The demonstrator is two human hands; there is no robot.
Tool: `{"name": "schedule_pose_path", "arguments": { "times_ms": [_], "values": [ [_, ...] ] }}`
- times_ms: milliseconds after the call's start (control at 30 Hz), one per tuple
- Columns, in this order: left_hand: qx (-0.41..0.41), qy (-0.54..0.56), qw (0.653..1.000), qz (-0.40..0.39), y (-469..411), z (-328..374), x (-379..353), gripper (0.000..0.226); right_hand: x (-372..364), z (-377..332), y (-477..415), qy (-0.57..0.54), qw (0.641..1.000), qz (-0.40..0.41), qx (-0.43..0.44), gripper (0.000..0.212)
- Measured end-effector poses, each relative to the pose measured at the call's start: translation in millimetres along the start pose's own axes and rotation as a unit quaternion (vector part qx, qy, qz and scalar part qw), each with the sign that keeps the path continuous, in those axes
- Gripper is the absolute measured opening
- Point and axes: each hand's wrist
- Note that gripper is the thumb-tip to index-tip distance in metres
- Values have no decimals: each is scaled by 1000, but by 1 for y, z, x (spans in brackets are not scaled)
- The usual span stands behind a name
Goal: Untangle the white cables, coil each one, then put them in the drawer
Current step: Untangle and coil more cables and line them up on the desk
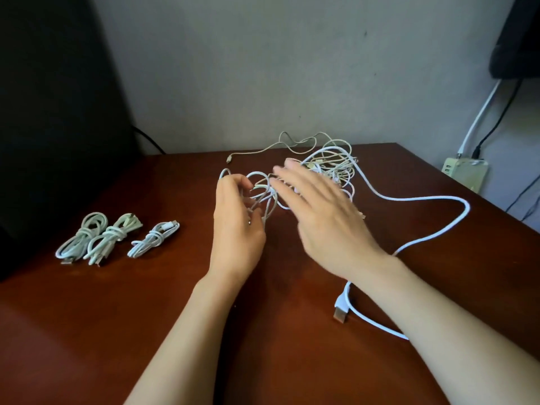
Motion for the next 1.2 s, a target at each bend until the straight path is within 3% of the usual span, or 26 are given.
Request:
{"name": "schedule_pose_path", "arguments": {
  "times_ms": [67, 133, 333, 467, 633, 800, 900, 1033, 1200],
  "values": [
    [17, 41, 999, -7, -2, -1, 0, 54, -9, -2, 5, 11, 997, -71, -16, 67],
    [28, 85, 996, -9, -3, -1, 1, 55, -12, 0, 7, -7, 995, -91, -41, 68],
    [30, 223, 972, -68, -1, 2, -5, 47, -21, 9, 9, -7, 998, -59, -11, 35],
    [15, 237, 965, -109, 0, 4, -6, 49, -21, 16, 8, 9, 999, -43, -4, 29],
    [15, 205, 971, -120, 3, 9, 0, 48, -16, 20, 7, 15, 999, -45, -1, 6],
    [15, 169, 982, -80, 1, 11, 5, 50, -5, 19, 1, -7, 995, 45, -85, 20],
    [-66, 91, 989, -96, 2, 13, 8, 37, 3, 20, 1, -26, 982, 110, -152, 8],
    [-160, 11, 974, -159, 3, 12, 8, 25, 6, 19, 1, -75, 962, 164, -207, 17],
    [-177, 33, 972, -151, 5, 22, 15, 48, 6, 19, 2, -107, 947, 203, -225, 12]
  ]
}}
Point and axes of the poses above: each hand's wrist, its own y-axis away from the middle knuckle, its own x-axis out of the back of the hand, z = x × y, and after that the axes turned 9 degrees about -y, right-handed
